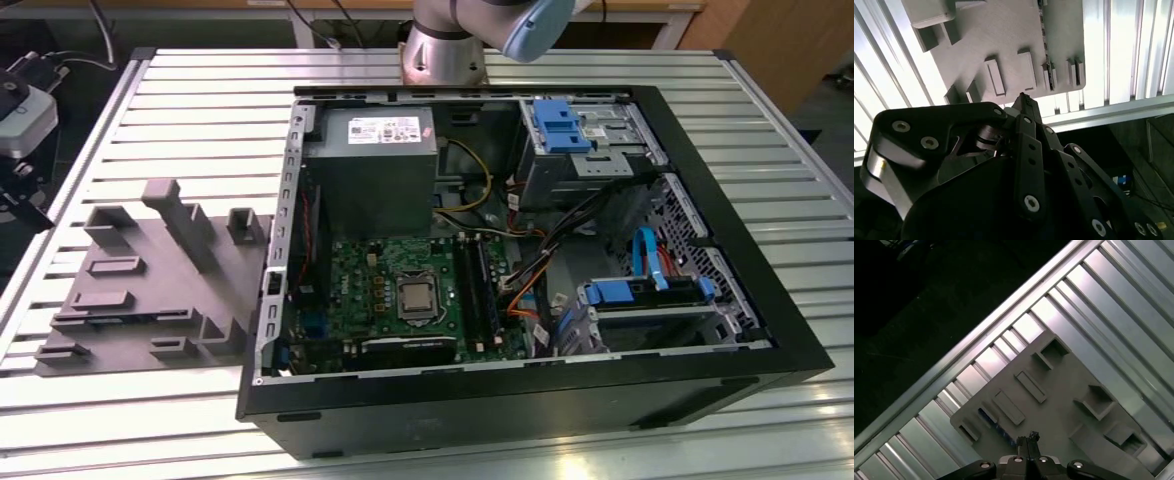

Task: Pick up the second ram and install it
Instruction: 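Pick up the second ram and move it above second insertion slot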

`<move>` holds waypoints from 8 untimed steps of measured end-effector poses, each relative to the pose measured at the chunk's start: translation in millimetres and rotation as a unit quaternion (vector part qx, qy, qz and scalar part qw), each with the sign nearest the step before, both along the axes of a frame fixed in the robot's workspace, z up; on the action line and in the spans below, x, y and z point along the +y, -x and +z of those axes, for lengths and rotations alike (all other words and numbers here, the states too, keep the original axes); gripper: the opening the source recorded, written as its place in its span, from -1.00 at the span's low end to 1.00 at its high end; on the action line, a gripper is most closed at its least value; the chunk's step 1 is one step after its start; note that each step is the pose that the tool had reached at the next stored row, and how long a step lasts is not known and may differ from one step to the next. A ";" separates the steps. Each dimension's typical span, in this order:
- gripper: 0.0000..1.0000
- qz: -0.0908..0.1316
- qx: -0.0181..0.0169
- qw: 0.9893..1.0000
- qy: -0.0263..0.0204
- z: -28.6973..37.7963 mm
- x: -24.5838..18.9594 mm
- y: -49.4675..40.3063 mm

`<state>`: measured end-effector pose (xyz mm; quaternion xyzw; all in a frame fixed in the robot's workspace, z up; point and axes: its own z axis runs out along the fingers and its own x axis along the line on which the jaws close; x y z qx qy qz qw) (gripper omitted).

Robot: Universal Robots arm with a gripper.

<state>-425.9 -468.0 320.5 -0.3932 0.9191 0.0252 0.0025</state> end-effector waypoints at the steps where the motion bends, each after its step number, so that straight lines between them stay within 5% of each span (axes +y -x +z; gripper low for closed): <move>1: -0.79 0.004 0.000 1.000 0.000 -0.1 0.0 0.0; 8: -0.79 0.034 0.000 0.999 0.000 -0.8 0.0 0.0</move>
